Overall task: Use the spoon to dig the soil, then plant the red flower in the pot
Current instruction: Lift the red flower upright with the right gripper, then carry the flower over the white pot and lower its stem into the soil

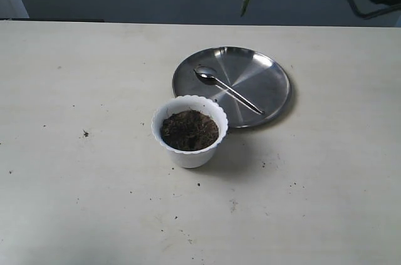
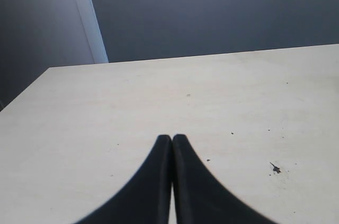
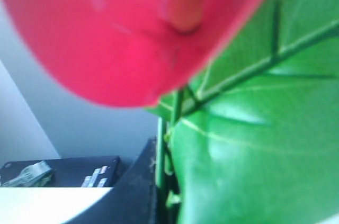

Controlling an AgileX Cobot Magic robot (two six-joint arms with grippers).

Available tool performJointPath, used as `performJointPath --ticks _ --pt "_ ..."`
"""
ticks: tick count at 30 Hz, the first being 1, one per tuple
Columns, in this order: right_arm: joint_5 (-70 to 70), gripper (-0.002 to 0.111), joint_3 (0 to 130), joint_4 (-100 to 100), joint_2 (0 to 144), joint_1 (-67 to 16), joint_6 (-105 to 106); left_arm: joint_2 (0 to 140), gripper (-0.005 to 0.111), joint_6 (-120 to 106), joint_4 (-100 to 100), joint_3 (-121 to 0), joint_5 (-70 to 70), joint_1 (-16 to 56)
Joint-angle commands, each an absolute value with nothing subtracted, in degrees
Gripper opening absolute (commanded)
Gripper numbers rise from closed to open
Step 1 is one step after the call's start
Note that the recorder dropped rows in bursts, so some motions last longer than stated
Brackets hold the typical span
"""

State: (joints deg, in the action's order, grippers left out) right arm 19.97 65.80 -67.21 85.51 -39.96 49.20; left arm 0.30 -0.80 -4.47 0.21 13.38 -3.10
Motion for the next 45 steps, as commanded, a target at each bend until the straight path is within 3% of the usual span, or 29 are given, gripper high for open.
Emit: performJointPath --ticks 1,4,7,10,12,17,21,25,37,45 --pt "14.79 -0.001 60.87 -55.14 84.13 -40.00 39.71 0.00 0.000 -0.58 -4.03 0.00 13.30 -2.70" --pt "14.91 -0.001 55.72 -46.09 82.37 -40.00 31.74 0.00 0.000 -0.58 -4.03 0.00 13.30 -2.70" --pt "20.14 -0.001 49.46 -28.09 80.58 -40.00 11.06 0.00 0.000 -0.58 -4.03 0.00 13.30 -2.70" --pt "33.32 -0.001 41.80 2.25 79.45 -39.72 -21.55 0.00 0.000 -0.58 -4.03 0.00 13.30 -2.70" --pt "42.62 -0.001 38.57 14.67 79.84 -38.61 -31.09 0.00 0.000 -0.58 -4.03 0.00 13.30 -2.70" --pt "35.06 -0.001 37.25 17.26 81.52 -38.48 -31.38 0.00 0.000 -0.58 -4.03 0.00 13.30 -2.70" --pt "39.48 -0.001 35.82 22.83 81.39 -38.48 -33.03 0.00 0.000 -0.58 -4.03 0.00 13.30 -2.70" --pt "34.66 -0.001 35.39 24.18 81.61 -38.48 -36.49 0.00 0.000 -0.58 -4.03 0.00 13.30 -2.70" --pt "46.16 -0.001 34.98 29.52 91.91 -38.48 -32.62 0.00 0.000 -0.58 -4.03 0.00 13.30 -2.70" --pt "45.71 -0.001 34.98 30.57 97.61 -38.48 -31.53 0.00 0.000 -0.58 -4.03 0.00 13.30 -2.70"
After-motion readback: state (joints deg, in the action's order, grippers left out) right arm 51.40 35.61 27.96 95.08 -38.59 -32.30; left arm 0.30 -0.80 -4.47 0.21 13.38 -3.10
